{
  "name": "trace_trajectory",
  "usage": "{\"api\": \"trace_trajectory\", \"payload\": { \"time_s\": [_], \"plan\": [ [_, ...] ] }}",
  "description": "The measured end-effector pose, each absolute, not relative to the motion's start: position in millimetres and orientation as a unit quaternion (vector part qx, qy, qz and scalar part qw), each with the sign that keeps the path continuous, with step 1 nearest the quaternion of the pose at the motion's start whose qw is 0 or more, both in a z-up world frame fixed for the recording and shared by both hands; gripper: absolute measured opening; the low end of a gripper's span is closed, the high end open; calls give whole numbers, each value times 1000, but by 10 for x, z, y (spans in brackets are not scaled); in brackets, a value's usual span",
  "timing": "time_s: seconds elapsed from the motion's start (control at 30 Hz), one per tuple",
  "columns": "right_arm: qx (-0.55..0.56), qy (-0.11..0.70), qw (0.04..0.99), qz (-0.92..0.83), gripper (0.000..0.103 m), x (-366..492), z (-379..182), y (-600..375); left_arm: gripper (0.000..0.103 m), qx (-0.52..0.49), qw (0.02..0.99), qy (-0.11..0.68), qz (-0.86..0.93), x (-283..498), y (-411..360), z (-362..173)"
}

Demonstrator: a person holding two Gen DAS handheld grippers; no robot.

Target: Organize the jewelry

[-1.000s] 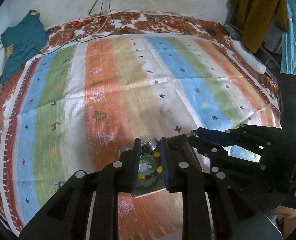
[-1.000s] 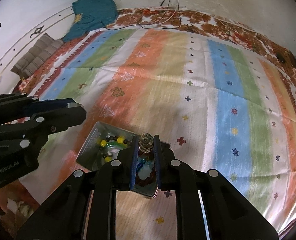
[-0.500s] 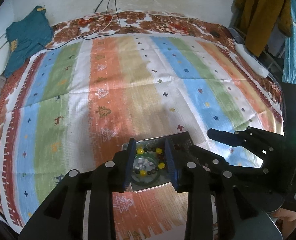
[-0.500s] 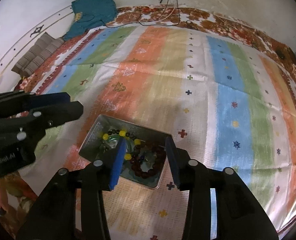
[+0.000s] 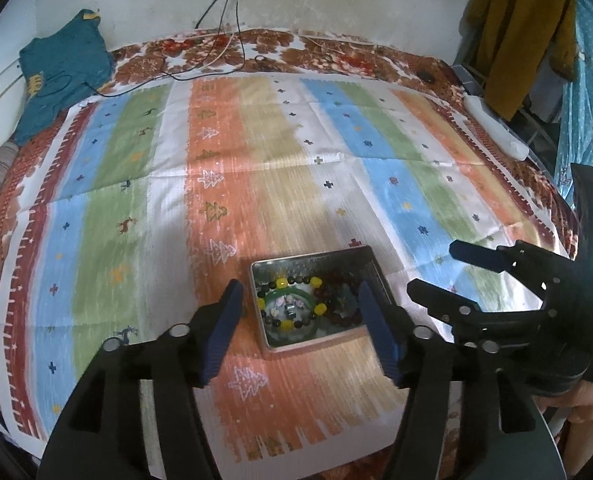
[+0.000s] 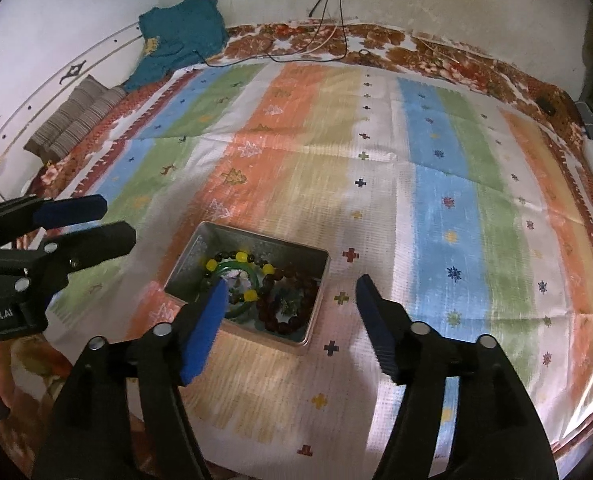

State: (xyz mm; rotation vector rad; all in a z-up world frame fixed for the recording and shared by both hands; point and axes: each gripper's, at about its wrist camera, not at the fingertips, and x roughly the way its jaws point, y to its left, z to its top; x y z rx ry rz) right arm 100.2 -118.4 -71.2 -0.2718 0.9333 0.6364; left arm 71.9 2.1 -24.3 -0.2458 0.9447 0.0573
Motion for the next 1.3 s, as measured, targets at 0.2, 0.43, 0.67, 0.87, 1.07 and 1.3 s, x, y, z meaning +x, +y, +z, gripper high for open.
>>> {"api": "trace_trajectory", "payload": {
  "time_s": [0.2, 0.43, 0.67, 0.87, 1.07, 1.3],
  "plan": [
    [-128, 431, 839, 307, 78, 903, -645, -1238, 84, -112, 885, 450, 30, 625, -9, -236],
    [-142, 423, 842, 304, 85, 785, -653, -1298, 96, -94, 893, 440, 33, 505, -66, -249],
    [-147, 411, 843, 314, 95, 661, -637, -1357, 97, -75, 901, 426, 35, 358, -130, -250],
    [-141, 411, 844, 313, 97, 627, -624, -1413, 97, -74, 905, 417, 41, 262, -140, -249],
    [-120, 412, 846, 317, 97, 611, -565, -1519, 97, -68, 906, 416, 50, 211, -146, -262],
    [-118, 403, 849, 321, 97, 553, -533, -1552, 97, -61, 910, 408, 53, 167, -169, -235]
  ]
}}
